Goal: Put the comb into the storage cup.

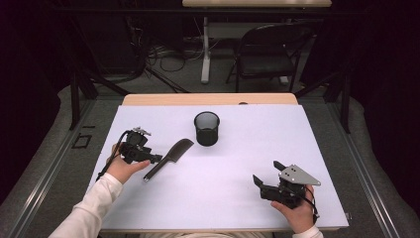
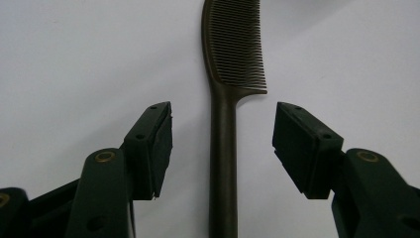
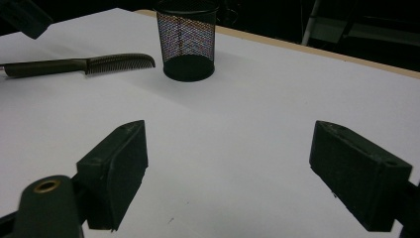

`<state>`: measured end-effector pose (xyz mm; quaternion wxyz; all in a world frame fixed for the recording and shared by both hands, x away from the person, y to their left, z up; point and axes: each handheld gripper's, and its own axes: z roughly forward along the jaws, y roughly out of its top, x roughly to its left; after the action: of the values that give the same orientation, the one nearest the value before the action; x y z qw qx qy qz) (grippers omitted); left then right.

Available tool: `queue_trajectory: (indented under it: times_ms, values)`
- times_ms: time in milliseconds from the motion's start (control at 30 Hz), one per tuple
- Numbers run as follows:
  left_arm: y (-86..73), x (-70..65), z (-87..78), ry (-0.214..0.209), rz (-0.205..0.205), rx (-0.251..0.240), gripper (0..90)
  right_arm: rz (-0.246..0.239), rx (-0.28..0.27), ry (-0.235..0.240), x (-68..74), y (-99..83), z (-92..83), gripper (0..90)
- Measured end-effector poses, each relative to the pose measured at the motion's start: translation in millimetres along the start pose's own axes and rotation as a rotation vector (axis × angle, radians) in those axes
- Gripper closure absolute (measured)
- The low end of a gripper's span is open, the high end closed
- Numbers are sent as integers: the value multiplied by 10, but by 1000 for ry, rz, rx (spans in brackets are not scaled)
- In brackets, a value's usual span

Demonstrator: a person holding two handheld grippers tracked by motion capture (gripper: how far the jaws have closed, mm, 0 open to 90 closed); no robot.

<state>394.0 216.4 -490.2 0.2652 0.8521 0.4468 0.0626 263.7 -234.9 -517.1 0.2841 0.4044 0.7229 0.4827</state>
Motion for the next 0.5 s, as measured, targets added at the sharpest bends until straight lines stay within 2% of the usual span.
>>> queue_trajectory:
  times_ms: [400, 500]
  values:
    - [17, -24, 125, 7, 6, 51, 461, -3, 2, 0, 1, -1, 3, 149]
    - [20, -37, 165, 14, 21, 72, 482, -3, 1, 0, 0, -3, 8, 149]
